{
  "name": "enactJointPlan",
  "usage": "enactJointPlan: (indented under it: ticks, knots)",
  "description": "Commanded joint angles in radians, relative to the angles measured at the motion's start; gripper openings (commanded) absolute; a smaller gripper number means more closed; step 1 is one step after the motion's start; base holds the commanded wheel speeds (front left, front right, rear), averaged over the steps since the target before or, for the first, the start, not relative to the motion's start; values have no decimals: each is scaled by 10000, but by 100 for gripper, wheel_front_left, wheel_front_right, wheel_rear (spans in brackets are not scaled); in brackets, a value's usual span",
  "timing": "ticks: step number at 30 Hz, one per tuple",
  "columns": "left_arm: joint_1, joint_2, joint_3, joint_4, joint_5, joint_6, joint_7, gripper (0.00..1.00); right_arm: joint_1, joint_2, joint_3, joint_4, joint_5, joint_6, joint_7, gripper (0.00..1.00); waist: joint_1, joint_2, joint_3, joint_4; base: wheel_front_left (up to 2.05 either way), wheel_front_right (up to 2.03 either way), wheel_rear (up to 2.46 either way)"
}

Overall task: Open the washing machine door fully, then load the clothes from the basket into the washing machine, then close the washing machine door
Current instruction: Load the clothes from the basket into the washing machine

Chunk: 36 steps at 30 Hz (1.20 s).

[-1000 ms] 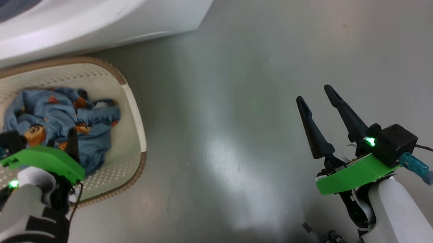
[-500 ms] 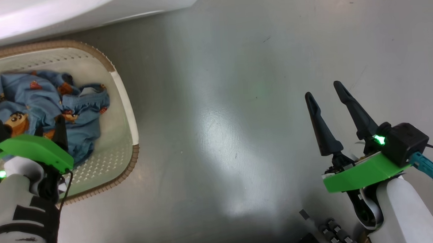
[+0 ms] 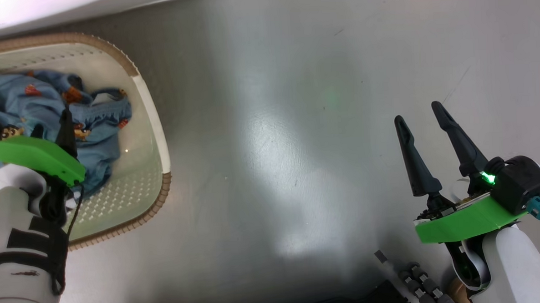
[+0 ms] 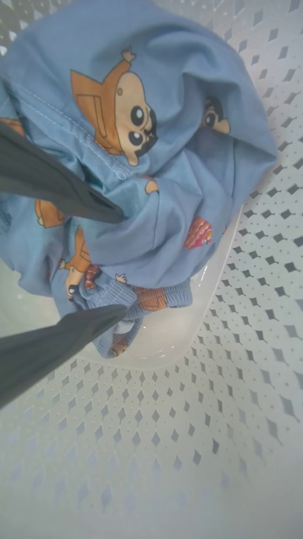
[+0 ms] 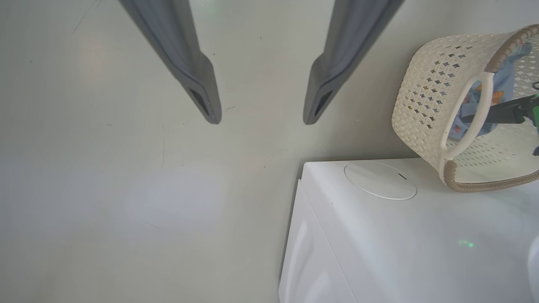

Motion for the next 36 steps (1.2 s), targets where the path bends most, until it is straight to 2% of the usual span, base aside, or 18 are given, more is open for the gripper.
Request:
enactJointPlan:
  ticks: [1, 17, 20, 28, 31, 33, 35, 36]
  knots:
    - [191, 479, 80, -10, 63, 154, -124, 100, 623, -45, 179, -256, -89, 16, -48, 100, 0, 0, 139, -10, 0, 0, 0]
    - [-356, 566, -196, 18, 170, 710, -166, 100, 783, -46, 50, -587, -110, 16, -48, 100, 0, 0, 615, 14, 0, 0, 0]
    - [-387, 612, -312, 20, 271, 940, -174, 100, 819, -49, 27, -634, -101, 16, -48, 100, 0, 0, 664, -17, 0, 0, 0]
    - [-528, 577, -510, 23, 339, 1083, -119, 100, 928, -76, 53, -723, -109, 16, -48, 100, 0, 0, 746, -18, 0, 0, 0]
    - [-518, 565, -582, 23, 363, 1119, -142, 75, 971, -103, 83, -744, -100, 16, -48, 100, 0, 0, 726, -33, 0, 0, 0]
    - [-500, 546, -634, 24, 378, 1138, -121, 49, 991, -122, 87, -754, -89, 16, -48, 100, 0, 0, 718, -40, 0, 0, 0]
    - [-499, 518, -671, 24, 376, 1152, -116, 42, 1007, -134, 72, -769, -83, 16, -48, 100, 0, 0, 724, -36, 0, 0, 0]
    - [-499, 500, -690, 24, 376, 1154, -122, 35, 1015, -138, 64, -776, -82, 16, -48, 100, 0, 0, 727, -32, 0, 0, 0]
